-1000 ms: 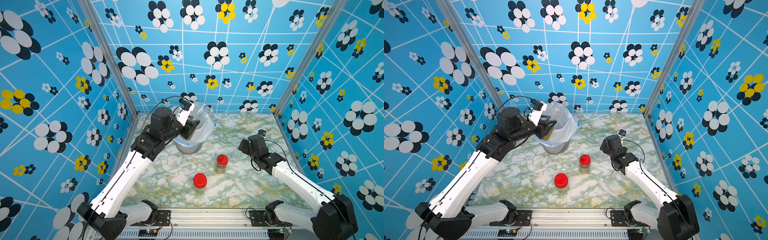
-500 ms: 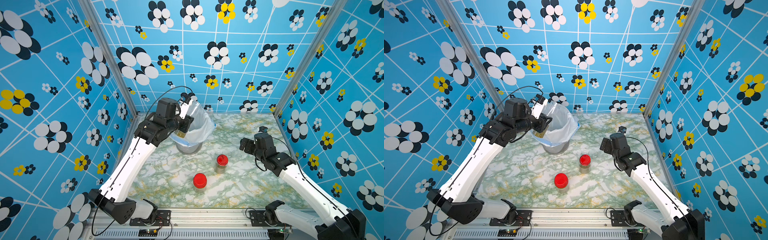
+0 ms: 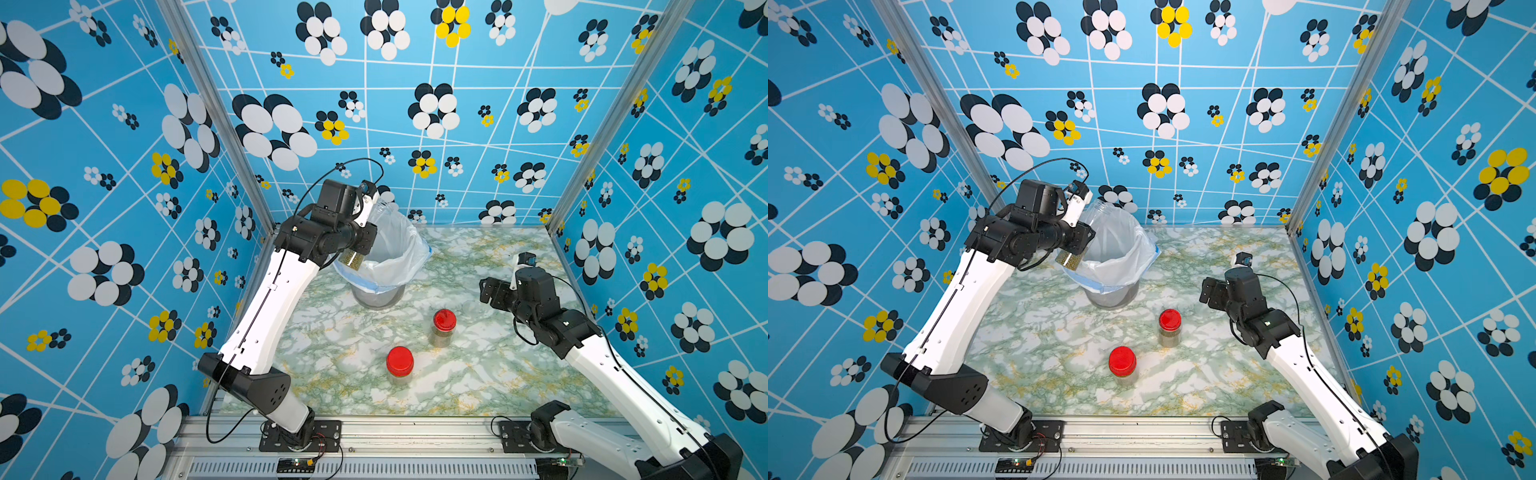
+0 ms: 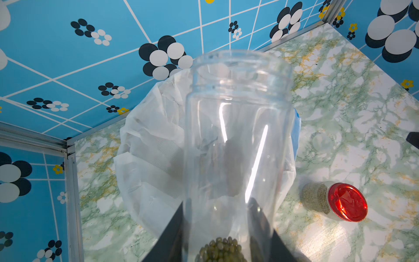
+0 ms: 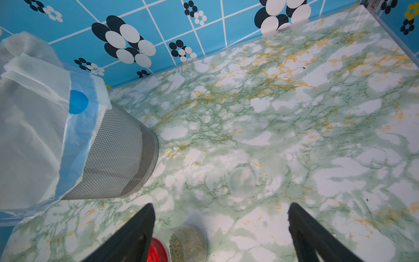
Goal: Empty moldy mung beans from jars
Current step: Pour the moldy mung beans from the jar into the trash bin.
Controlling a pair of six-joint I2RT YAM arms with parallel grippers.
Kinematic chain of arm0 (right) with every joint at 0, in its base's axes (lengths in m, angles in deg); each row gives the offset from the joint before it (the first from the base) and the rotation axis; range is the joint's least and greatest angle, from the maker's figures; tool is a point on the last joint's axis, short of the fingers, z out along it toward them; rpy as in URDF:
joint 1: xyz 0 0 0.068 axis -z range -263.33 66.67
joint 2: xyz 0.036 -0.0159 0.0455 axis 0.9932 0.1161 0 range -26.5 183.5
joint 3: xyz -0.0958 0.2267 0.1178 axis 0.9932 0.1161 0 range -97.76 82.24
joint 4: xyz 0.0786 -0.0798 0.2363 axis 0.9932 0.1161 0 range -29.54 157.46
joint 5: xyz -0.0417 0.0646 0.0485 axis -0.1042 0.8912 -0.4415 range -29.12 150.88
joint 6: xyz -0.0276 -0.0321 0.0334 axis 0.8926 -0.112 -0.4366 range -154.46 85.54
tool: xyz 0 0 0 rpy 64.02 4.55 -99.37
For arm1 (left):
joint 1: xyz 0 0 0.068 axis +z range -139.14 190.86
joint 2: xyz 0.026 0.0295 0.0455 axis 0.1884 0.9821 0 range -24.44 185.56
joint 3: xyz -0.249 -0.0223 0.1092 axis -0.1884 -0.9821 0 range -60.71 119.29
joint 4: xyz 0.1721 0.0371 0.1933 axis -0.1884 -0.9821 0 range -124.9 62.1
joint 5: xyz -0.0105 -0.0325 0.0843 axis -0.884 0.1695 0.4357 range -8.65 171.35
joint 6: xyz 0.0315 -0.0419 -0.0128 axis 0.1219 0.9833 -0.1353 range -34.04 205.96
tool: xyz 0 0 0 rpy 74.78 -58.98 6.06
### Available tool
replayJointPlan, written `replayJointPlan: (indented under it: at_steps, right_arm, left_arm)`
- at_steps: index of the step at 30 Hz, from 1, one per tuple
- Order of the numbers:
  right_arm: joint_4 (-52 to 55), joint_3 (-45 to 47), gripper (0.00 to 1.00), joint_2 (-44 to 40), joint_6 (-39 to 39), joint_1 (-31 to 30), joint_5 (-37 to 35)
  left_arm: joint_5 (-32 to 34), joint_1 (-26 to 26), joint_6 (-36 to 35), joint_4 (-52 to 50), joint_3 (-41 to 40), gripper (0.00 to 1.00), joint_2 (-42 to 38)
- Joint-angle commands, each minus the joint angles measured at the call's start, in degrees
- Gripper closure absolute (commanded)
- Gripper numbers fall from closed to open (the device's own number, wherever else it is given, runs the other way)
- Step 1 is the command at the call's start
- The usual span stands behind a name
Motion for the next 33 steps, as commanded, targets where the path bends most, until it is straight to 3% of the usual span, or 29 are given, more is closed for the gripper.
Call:
replayJointPlan:
  at_steps: [1,8,22,33]
  right_arm:
    - [-0.55,0.81,0.06,1.19,2.16,0.21,0.96]
    - [-1.81,2.22,0.06,1.25,2.25,0.28,0.77]
    - [-2.59,4.17,0.06,0.87,1.72,0.22,1.98]
    - [-1.95,4.47,0.06,0.55,1.88,0.17,4.16]
  left_arm:
    - [2.79,0.19,-0.72,-5.95,6.27,0.86,2.89]
    - [6.43,-0.04,-3.06,-18.59,19.06,0.85,12.05]
    - [14.75,-2.49,-5.65,-22.80,22.76,0.84,15.93]
    - [28.92,-7.82,-8.48,-26.10,28.73,0.83,21.87]
